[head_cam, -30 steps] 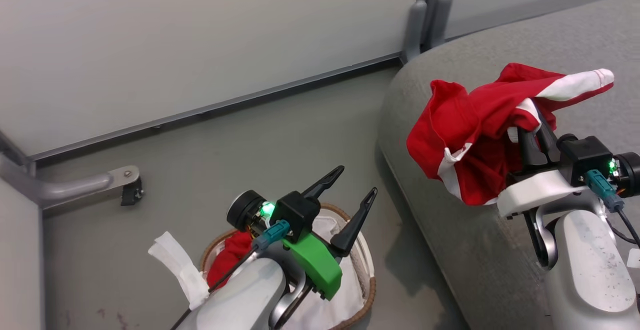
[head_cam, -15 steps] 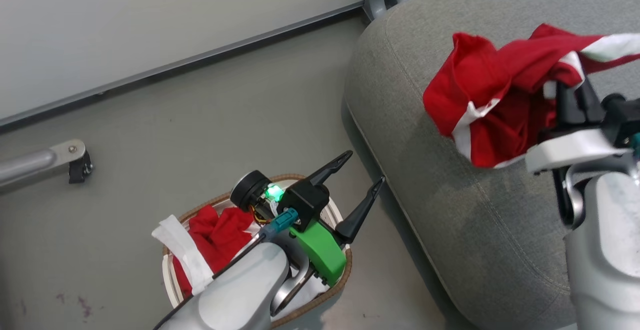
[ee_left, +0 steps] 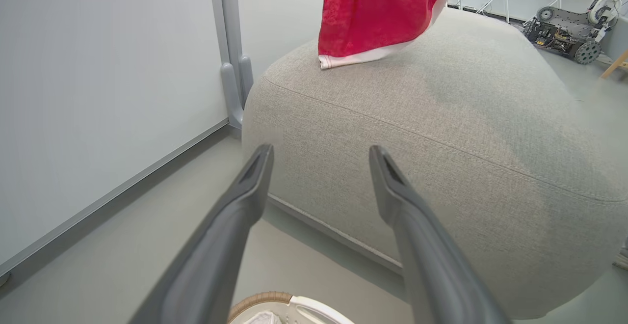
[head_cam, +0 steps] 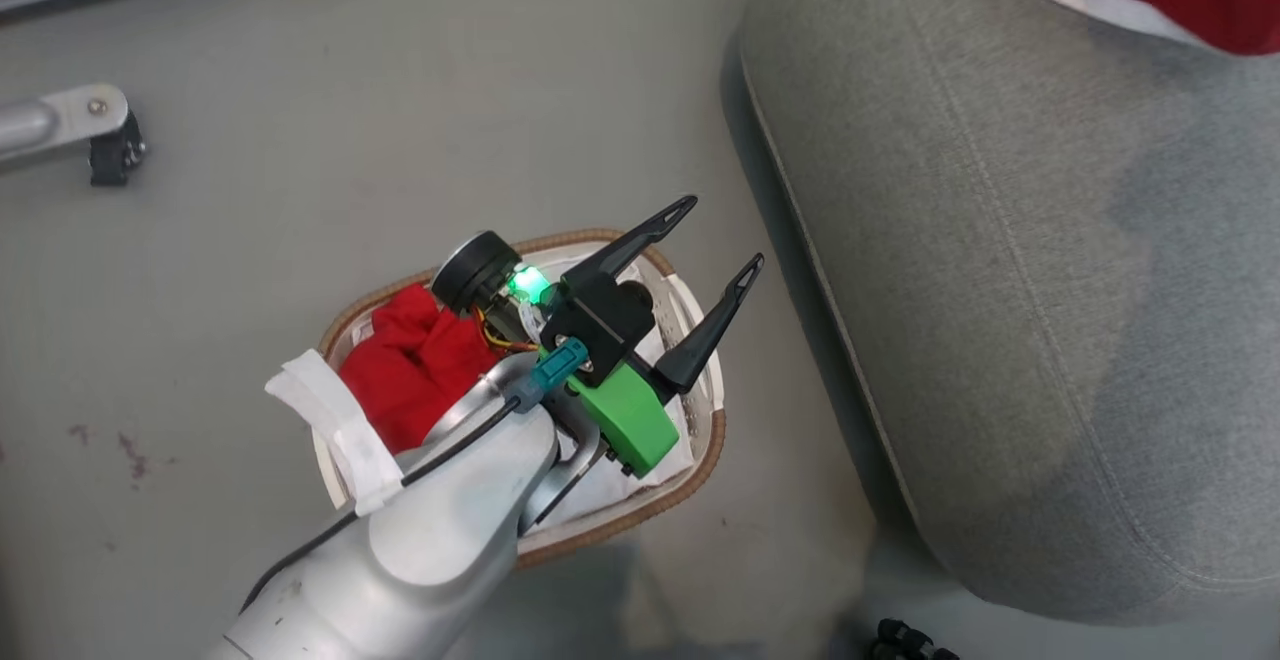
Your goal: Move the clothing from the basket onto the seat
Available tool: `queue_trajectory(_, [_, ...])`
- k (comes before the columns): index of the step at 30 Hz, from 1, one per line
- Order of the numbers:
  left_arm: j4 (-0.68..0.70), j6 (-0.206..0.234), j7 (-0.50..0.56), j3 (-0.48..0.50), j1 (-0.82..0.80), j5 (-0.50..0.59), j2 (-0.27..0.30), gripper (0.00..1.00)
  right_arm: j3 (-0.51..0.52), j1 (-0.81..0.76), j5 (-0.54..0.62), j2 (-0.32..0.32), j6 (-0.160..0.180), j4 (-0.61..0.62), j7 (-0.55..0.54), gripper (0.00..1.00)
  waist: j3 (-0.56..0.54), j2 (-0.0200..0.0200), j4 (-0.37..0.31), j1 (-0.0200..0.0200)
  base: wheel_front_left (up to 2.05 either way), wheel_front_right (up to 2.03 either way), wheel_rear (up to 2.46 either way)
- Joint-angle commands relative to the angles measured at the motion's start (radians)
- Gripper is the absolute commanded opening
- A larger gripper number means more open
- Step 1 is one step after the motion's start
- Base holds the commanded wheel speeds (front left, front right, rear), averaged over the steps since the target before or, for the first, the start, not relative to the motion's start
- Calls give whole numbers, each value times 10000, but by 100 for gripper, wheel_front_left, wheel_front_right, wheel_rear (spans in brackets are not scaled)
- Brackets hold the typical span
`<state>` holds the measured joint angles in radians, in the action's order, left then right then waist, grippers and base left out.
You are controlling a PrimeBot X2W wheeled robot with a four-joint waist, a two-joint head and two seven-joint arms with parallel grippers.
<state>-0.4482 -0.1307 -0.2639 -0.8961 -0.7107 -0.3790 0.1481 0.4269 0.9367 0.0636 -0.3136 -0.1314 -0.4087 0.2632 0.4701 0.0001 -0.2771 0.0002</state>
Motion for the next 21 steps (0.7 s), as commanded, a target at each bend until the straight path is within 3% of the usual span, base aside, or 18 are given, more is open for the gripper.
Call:
queue_trajectory(1, [81, 0, -8, 75, -325, 64, 139, 100, 158, 386, 165, -215, 14, -247, 25, 0, 1478, -1, 835, -2, 0, 0, 0])
queue_trajectory(7, [230, 1, -9, 250, -656, 377, 245, 100, 612, 1157, 539, -613, 14, -1405, 26, 0, 2308, -1, 1136, -2, 0, 0, 0])
queue_trajectory(21, [261, 3, -9, 708, -276, 646, 209, 100, 759, 212, 975, -209, 14, -3014, 25, 0, 2560, -1, 1116, -2, 0, 0, 0])
